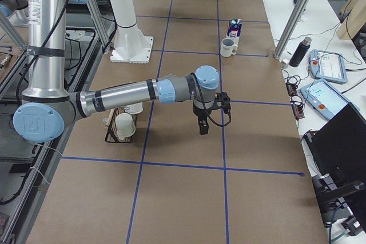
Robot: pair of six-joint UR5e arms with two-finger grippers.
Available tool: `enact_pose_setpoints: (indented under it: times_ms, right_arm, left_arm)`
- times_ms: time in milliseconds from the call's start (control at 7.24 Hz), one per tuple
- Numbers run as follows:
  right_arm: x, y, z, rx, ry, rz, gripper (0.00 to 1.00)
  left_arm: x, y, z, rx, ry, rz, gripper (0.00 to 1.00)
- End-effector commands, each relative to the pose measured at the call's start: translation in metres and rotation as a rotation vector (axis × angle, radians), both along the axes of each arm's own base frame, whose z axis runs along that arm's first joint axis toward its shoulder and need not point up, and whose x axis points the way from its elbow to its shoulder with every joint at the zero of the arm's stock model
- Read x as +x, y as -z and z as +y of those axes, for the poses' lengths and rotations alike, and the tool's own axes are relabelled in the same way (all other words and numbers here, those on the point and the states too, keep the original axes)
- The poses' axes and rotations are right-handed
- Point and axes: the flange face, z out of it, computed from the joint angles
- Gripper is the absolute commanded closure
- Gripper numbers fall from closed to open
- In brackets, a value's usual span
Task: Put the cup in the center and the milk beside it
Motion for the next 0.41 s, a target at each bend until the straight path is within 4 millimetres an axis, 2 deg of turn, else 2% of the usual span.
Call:
enact_pose_setpoints:
  times_ms: [0, 138, 276]
  right_arm:
    - [0.025, -0.018, 0.019, -0.056, -0.047, -0.062, 0.00]
    - [0.038, -0.019, 0.025, -0.058, -0.075, -0.070, 0.00]
    - [0.038, -0.010, 0.024, -0.037, -0.074, -0.070, 0.00]
  left_arm:
    - [0.000, 0.001, -0.001, 0.003, 0.000, 0.000, 0.02]
    - [0.001, 0.002, -0.002, 0.005, -0.002, 0.000, 0.02]
    - [0.001, 0.003, -0.003, 0.009, -0.002, 0.000, 0.02]
